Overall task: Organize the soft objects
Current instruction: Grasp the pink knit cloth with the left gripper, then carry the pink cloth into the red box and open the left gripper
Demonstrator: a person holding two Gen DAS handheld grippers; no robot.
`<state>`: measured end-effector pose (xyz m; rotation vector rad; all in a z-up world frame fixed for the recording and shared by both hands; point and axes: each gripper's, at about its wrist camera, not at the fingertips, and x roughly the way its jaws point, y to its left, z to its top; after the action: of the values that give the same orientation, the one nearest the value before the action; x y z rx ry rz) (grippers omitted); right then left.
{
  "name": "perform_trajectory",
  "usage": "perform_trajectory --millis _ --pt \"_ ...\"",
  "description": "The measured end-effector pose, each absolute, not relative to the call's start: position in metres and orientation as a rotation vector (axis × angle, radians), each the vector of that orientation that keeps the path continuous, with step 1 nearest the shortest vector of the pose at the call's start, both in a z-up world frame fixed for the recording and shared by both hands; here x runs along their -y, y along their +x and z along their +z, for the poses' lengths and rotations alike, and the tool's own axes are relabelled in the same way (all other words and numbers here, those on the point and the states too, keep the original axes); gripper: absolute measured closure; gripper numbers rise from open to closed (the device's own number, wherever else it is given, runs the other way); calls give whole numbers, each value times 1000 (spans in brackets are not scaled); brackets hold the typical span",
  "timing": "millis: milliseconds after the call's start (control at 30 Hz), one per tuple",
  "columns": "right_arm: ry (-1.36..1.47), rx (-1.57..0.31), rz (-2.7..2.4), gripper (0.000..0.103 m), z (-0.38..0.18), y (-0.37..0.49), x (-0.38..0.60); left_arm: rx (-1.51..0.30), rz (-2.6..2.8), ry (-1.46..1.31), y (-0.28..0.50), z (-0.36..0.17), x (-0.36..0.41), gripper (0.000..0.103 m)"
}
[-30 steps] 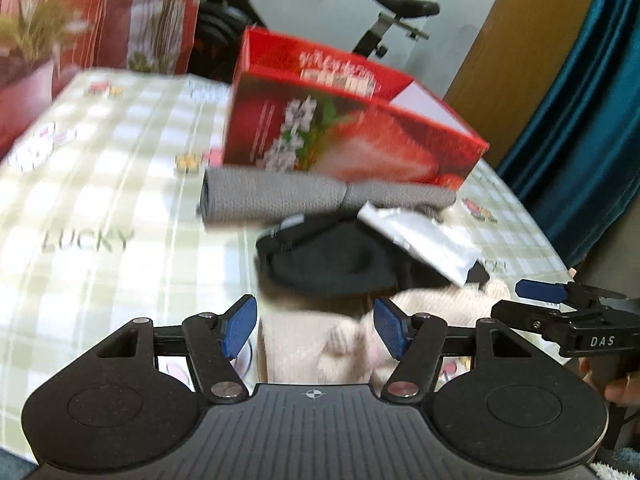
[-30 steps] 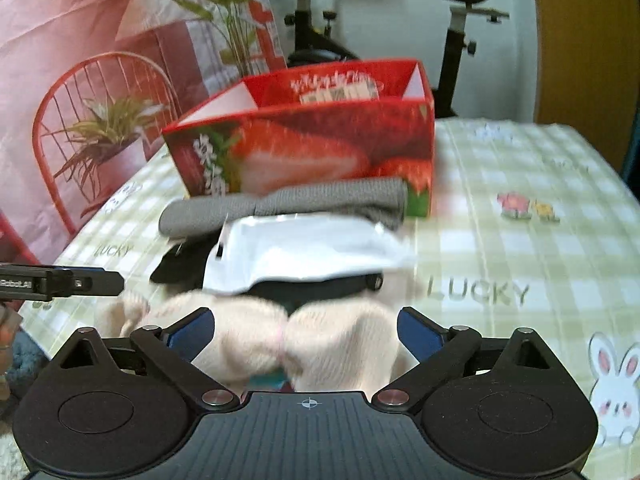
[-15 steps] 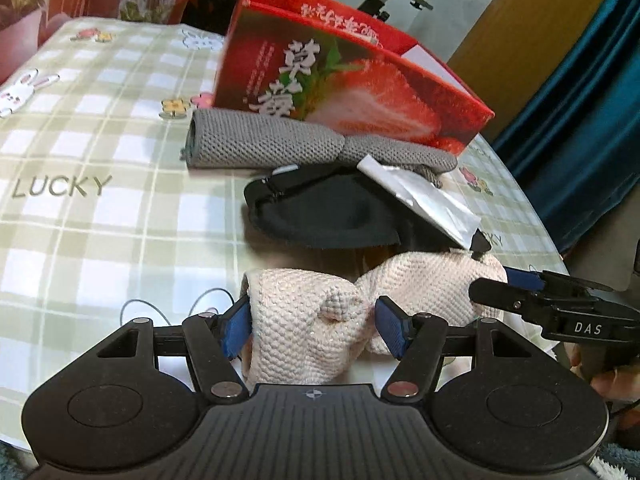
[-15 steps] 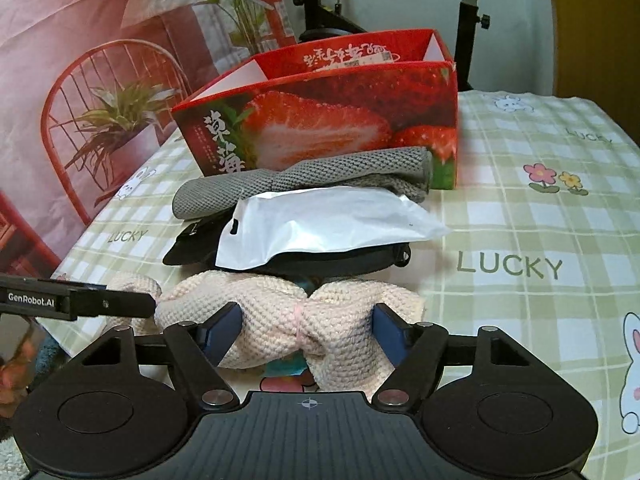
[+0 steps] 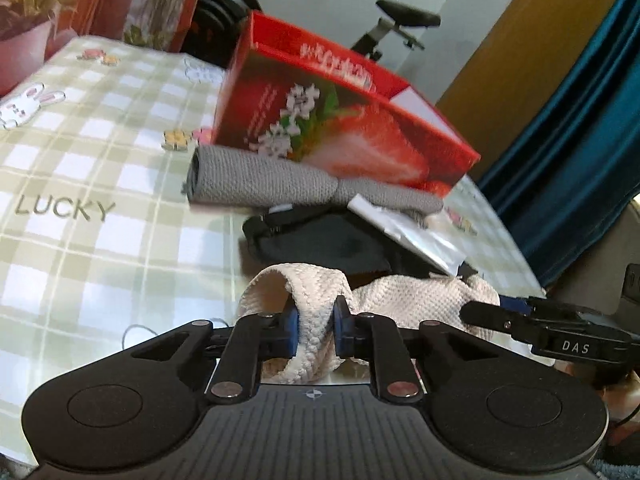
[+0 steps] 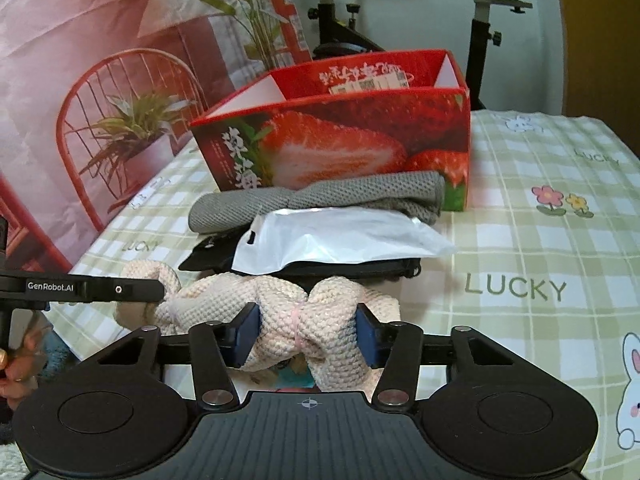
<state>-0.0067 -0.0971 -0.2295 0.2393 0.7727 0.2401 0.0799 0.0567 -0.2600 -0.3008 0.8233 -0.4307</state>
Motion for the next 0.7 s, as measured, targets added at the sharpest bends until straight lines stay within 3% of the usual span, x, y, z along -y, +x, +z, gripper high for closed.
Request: perform_trajectory --millis 700 --pt "169 -574 286 60 -158 -3 99 -542 -451 -227 79 -187 -59 91"
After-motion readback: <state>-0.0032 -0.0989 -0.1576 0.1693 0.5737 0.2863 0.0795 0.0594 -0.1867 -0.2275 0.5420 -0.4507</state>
